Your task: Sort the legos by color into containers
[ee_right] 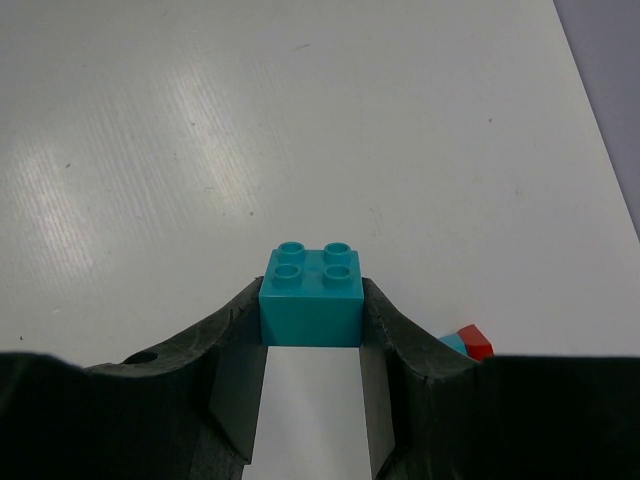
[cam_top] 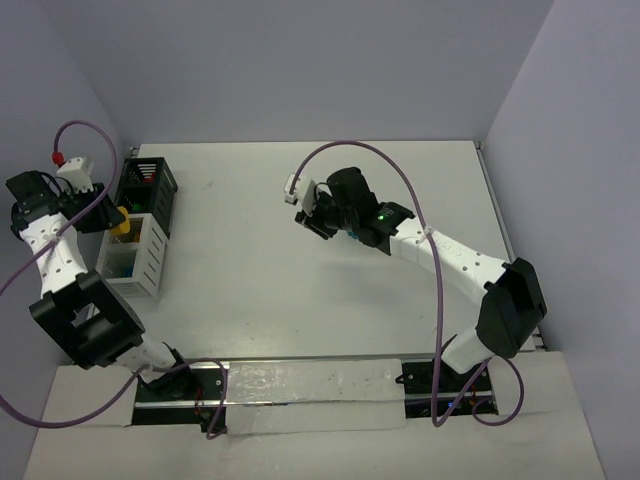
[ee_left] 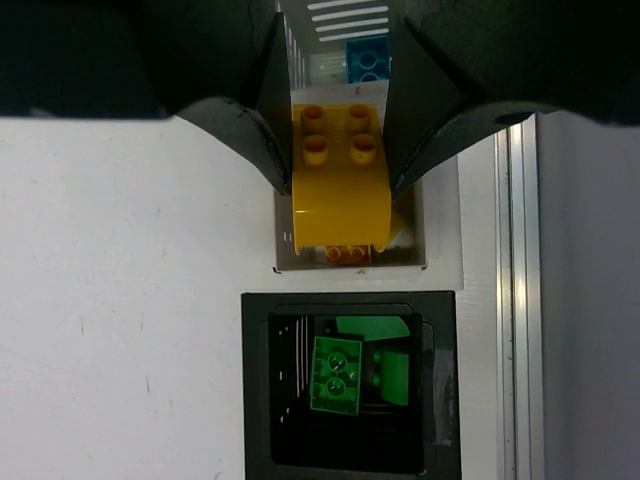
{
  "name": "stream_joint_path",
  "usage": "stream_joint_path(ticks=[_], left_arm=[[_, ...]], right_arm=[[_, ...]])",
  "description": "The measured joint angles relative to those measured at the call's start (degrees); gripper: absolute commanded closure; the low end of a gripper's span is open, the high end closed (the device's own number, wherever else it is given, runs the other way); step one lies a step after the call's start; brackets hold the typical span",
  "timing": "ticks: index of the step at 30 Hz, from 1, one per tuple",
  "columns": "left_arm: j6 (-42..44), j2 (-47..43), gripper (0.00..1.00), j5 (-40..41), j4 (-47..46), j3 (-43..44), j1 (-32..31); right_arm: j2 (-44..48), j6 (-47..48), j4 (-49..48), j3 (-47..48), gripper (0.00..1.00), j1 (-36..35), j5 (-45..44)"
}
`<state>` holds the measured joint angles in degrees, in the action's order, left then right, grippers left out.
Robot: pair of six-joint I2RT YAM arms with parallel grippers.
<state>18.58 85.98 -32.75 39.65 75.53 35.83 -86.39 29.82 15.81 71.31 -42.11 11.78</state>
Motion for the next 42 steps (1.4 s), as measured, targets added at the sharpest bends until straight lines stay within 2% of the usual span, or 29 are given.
stream_joint_path(ticks=[1,9,10,16,22,27,31,34,42], left_arm=[[-0.22,0.31,0.60,0.00,-0.59,-0.19,-0.04],[-0.48,2.00,0.22,0.04,-3.50,-0.94,-0.60],[-0.28,2.01,0.20,0.04,-3.50,-0.94,-0.62],[0.70,2.01,0.20,-1.01,-2.50,-0.30,-0.66],[-3.08,1.37,0.22,-10.74,-1.79,5.53,-2.94],[-13.80,-1.93,0.20,-18.16,-5.46,7.27,-14.28],[-25.76,-6.60,0.18,-20.78,-11.79,3.88,-26.75],[-33.34,-8.24,0.16,-22.39,-15.36,2.16,-33.49],[-42.02,-8.72,0.13,-25.58,-19.67,-1.28,-40.15]], right_arm=[[-0.07,-0.01,0.00,0.00,1.00,0.00,0.03],[-0.31,-0.19,0.00,0.02,1.00,0.00,0.17],[-0.31,-0.25,0.00,0.02,1.00,0.00,0.18],[-0.30,-1.68,-0.88,0.01,1.00,0.40,1.14],[1.62,-9.50,-7.95,-1.69,1.00,4.94,11.19],[3.64,-17.46,-16.92,-2.80,1.00,6.13,18.61],[4.00,-20.32,-22.83,-2.95,1.00,4.36,21.24],[3.98,-20.92,-25.07,-2.95,1.00,2.75,21.57],[2.99,-19.27,-25.97,-2.45,1.00,-0.33,20.20]])
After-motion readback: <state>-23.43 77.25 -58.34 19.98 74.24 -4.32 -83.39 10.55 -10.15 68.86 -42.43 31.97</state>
